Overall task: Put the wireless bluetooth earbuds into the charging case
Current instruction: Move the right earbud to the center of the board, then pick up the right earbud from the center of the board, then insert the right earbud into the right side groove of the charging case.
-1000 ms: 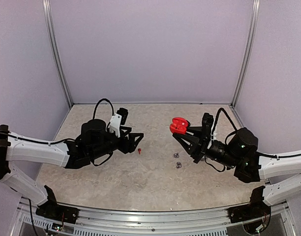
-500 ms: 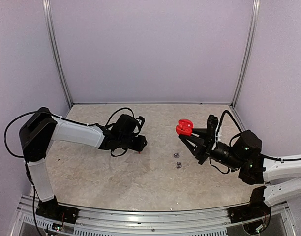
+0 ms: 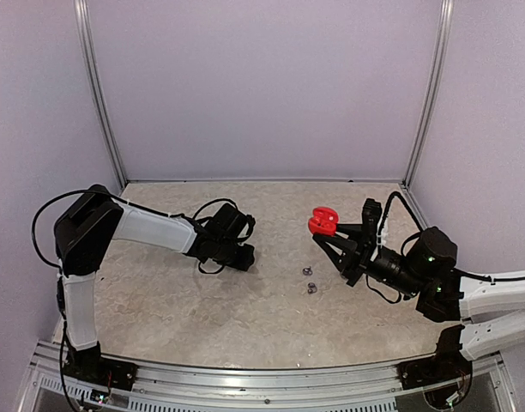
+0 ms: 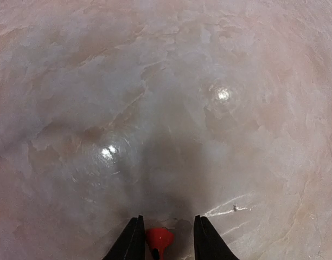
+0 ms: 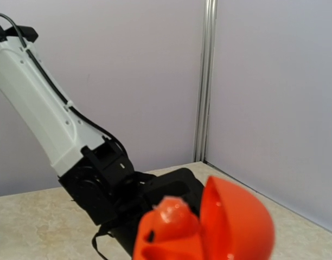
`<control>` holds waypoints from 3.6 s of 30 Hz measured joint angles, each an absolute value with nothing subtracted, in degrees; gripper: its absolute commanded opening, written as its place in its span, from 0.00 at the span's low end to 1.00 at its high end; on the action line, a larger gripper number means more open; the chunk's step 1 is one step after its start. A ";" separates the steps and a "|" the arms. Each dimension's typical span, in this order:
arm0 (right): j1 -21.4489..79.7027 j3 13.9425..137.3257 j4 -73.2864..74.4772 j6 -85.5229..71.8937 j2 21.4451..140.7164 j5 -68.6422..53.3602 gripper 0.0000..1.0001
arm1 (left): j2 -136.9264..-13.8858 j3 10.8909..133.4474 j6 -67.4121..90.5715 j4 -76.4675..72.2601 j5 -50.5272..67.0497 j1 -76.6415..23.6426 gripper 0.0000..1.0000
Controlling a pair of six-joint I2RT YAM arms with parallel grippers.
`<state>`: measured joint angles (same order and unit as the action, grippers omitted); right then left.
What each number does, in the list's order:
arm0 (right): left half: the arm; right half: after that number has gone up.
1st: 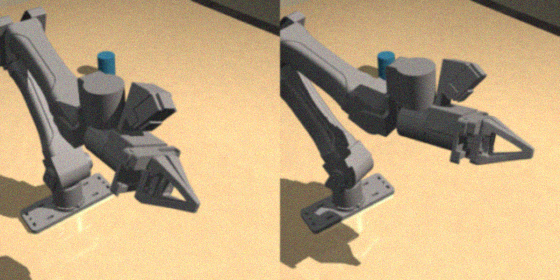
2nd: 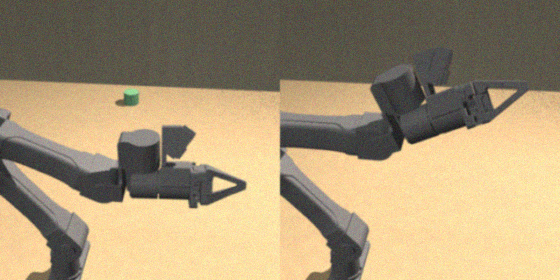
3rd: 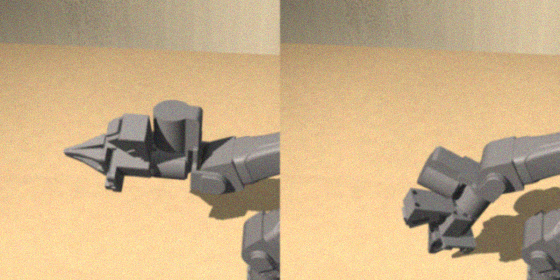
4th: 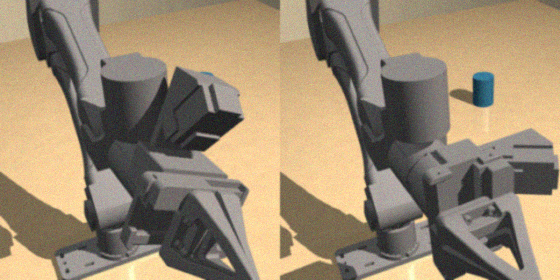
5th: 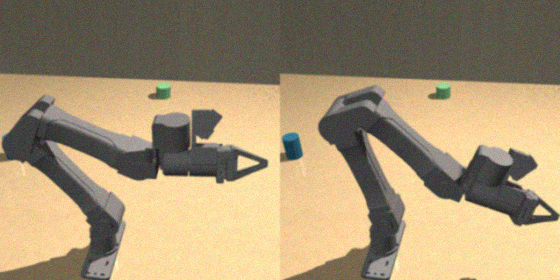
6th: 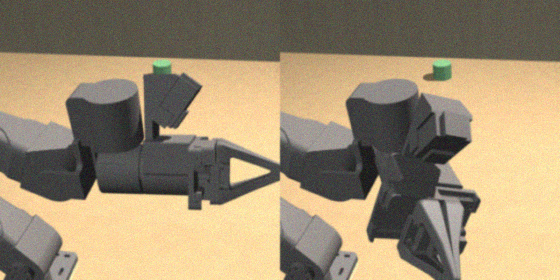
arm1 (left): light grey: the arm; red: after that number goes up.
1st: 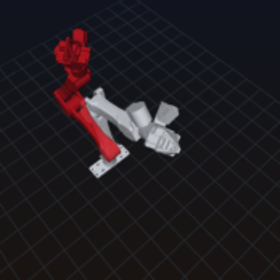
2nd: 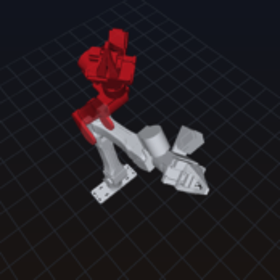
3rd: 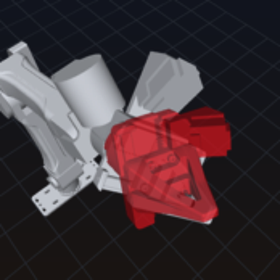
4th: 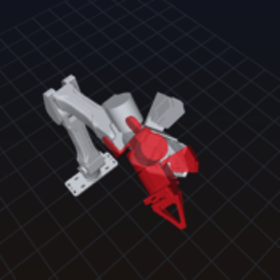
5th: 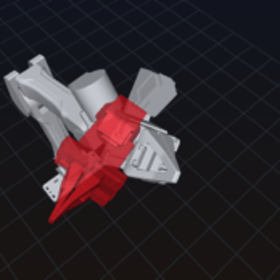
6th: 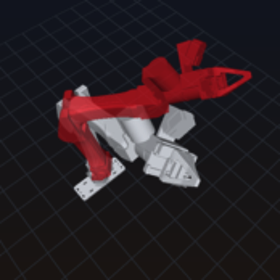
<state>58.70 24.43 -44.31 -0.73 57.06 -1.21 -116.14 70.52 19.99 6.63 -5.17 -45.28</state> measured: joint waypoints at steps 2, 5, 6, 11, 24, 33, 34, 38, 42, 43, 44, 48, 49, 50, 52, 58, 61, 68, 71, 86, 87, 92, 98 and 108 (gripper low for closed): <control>58.70 24.40 -44.29 -0.93 56.97 -1.21 0.00 | -116.71 71.22 19.68 7.20 -5.17 -45.15 0.27; 58.70 24.34 -44.29 -1.02 56.80 -1.21 0.00 | -117.10 72.07 19.20 8.25 -5.17 -44.97 0.21; 58.70 24.34 -44.29 -1.04 56.77 -1.21 0.00 | -117.10 72.07 19.11 8.40 -5.19 -44.97 0.20; 58.70 24.32 -44.10 -1.13 56.66 -1.21 0.00 | -116.81 71.66 18.81 8.56 -5.21 -44.93 0.16; 58.67 24.21 -43.94 -1.15 56.55 -1.45 0.00 | -105.67 59.18 19.31 13.82 -5.21 -48.80 0.14; 58.33 24.14 -43.79 -1.19 56.55 -2.33 0.00 | -98.74 54.48 21.37 25.71 -3.86 -56.14 0.15; 58.33 24.14 -43.64 -1.19 56.53 -2.37 0.00 | -98.50 54.46 21.47 26.79 -3.77 -56.38 0.15; 58.33 24.05 -43.09 -1.19 56.21 -2.44 0.00 | -98.19 54.72 21.65 30.33 -3.92 -57.52 0.19; 58.33 24.03 -43.05 -1.21 55.79 -2.52 0.00 | -98.24 55.68 21.56 35.11 -3.75 -59.40 0.29; 58.30 24.03 -43.05 -1.21 55.68 -2.52 0.00 | -98.26 55.88 21.41 36.12 -3.73 -59.66 0.30; 58.30 24.03 -43.05 -1.21 55.64 -2.55 0.00 | -98.35 56.16 21.41 37.21 -3.70 -59.92 0.30; 58.30 23.81 -43.07 -1.23 55.48 -2.52 0.00 | -99.31 57.71 21.15 40.93 -3.64 -60.03 0.30; 58.33 23.64 -43.07 -1.26 55.42 -2.52 0.00 | -99.48 57.98 21.04 41.36 -3.64 -59.96 0.30; 58.30 23.49 -43.05 -1.28 55.33 -2.52 0.00 | -99.72 58.37 20.93 42.09 -3.68 -59.94 0.30; 58.30 23.27 -43.05 -1.32 55.16 -2.52 0.00 | -100.16 58.94 20.58 43.07 -3.66 -59.92 0.30; 58.30 22.74 -43.05 -1.37 54.48 -2.48 0.00 | -101.60 60.84 19.46 45.43 -3.66 -59.88 0.30; 58.30 22.63 -43.03 -1.39 54.17 -2.46 0.00 | -101.89 61.25 18.98 46.00 -3.66 -59.66 0.31; 58.30 22.61 -43.05 -1.39 53.98 -2.35 0.00 | -101.89 61.25 17.85 46.98 -2.85 -58.96 0.27; 58.30 22.61 -43.03 -1.37 53.98 -2.33 0.00 | -101.91 61.25 17.52 46.98 -2.31 -58.87 0.22; 58.30 22.61 -43.03 -1.37 53.98 -1.45 0.00 | -98.96 60.97 17.34 43.68 -1.32 -56.55 0.15; 58.30 22.61 -43.03 -1.34 54.00 -1.32 0.00 | -97.73 60.90 17.34 42.50 -1.69 -56.34 0.15; 58.30 22.61 -43.11 -1.15 54.94 -0.32 0.00 | -89.60 60.49 17.32 34.61 -3.79 -56.31 0.15; 58.06 22.72 -43.18 -0.97 57.63 0.27 0.00 | -77.78 56.95 15.64 20.56 -6.63 -58.15 0.14; 57.82 25.58 -43.18 -0.67 62.98 -4.03 0.00 | -65.52 52.42 8.12 -2.02 -8.88 -64.31 0.12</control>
<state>57.82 25.58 -43.18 -0.67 62.98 -4.03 -65.52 52.42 8.12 -2.02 -8.88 -64.31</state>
